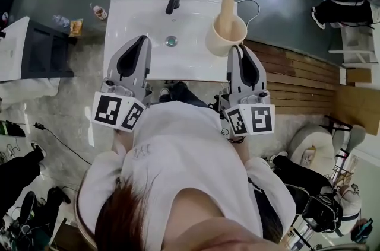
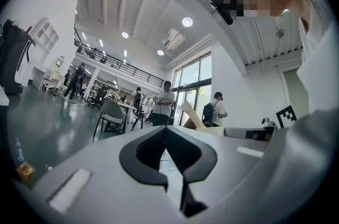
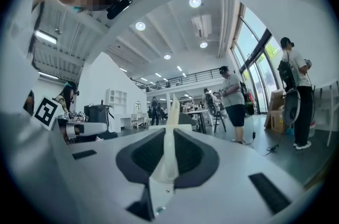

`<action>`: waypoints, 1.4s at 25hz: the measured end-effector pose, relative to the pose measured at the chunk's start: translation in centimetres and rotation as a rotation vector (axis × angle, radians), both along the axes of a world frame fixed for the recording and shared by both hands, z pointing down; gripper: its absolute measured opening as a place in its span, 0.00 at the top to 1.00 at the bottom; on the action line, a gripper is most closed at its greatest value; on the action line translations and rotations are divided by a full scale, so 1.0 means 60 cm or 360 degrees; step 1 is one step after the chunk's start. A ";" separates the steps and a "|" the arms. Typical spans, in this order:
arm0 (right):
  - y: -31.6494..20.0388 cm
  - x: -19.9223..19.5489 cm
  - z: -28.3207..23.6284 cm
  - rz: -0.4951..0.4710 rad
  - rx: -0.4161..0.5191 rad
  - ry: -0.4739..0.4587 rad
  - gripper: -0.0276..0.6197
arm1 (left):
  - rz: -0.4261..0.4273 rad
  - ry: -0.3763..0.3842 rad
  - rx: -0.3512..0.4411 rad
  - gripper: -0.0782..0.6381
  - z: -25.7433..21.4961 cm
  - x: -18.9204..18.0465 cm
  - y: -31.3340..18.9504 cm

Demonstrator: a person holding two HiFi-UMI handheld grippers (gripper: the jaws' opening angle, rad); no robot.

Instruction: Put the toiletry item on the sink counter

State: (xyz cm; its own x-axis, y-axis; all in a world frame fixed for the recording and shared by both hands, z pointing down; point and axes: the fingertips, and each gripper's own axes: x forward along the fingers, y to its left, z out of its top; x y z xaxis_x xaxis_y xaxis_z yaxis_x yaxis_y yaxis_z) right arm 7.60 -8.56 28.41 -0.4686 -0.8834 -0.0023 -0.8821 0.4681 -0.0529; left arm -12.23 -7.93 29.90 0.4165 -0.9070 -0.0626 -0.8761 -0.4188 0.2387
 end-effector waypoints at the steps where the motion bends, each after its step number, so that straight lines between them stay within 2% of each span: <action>1: -0.010 0.001 -0.002 -0.0013 0.0002 0.0000 0.88 | -0.0013 0.0000 0.0003 0.91 -0.002 0.002 -0.007; 15: -0.107 0.028 0.010 -0.0149 0.0003 0.0022 0.88 | -0.0174 0.0014 0.0002 0.91 0.007 0.021 -0.073; 23: -0.122 0.053 0.024 -0.0125 -0.0044 0.0012 0.88 | -0.0136 -0.0003 -0.0055 0.91 0.021 0.047 -0.087; 35: -0.137 0.027 0.028 -0.0047 -0.0081 0.0006 0.88 | -0.0072 -0.0024 -0.0072 0.91 0.014 0.016 -0.119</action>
